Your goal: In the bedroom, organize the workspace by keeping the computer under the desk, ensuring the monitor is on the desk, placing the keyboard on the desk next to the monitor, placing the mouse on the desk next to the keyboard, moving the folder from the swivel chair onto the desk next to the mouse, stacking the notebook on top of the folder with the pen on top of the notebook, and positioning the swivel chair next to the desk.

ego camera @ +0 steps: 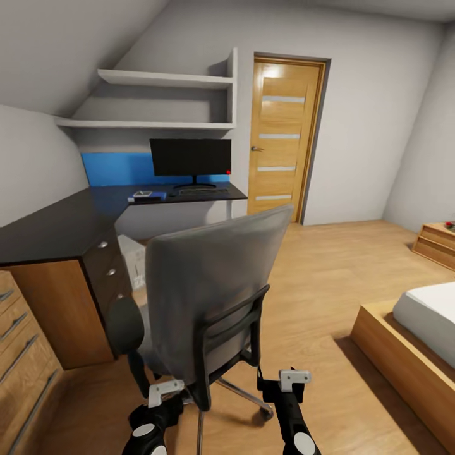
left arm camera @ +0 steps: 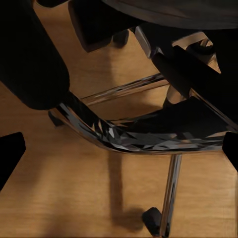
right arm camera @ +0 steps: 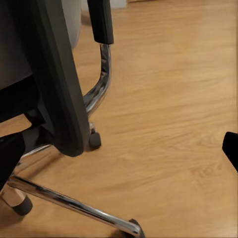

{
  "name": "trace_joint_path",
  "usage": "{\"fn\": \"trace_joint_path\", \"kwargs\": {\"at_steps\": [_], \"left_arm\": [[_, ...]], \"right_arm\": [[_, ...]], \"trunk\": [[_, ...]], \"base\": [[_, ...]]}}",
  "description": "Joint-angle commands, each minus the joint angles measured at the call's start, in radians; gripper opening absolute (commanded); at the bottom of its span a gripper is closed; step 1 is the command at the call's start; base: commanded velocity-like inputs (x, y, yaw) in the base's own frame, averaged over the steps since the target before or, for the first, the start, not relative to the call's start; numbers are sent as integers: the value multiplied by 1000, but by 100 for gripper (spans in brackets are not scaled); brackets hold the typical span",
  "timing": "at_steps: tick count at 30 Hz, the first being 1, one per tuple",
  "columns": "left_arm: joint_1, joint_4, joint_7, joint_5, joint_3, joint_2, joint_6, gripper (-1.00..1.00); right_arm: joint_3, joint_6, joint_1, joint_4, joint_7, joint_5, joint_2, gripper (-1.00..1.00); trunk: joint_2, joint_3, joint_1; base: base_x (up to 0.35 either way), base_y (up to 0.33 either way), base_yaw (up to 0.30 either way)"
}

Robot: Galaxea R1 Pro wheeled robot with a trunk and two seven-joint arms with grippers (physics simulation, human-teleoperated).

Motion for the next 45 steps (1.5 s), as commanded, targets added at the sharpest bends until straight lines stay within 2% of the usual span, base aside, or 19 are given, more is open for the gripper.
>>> {"fn": "trace_joint_path", "kwargs": {"at_steps": [1, 15, 29, 38, 45], "left_arm": [[-1, -2, 8, 1, -3, 1, 4, 100], [-2, 0, 8, 3, -3, 1, 4, 100], [-2, 1, 8, 5, -2, -1, 5, 100], [-2, 16, 8, 4, -2, -1, 4, 100], [-1, 17, 8, 5, -1, 0, 4, 100]], "right_arm": [[5, -7, -2, -1, -5, -11, -1, 100], [7, -7, -2, -1, -5, -9, 0, 100], [7, -7, -2, 3, -5, -9, 1, 100], [6, -7, -2, 4, -5, -9, 0, 100], [5, -7, -2, 4, -5, -9, 2, 100]], "trunk": [[0, -1, 0], [0, 0, 0], [0, 0, 0], [0, 0, 0], [0, 0, 0]], "base": [[327, 0, -36], [301, 0, -4], [-284, -74, 0], [-59, -35, 0], [-228, -2, 0]]}}
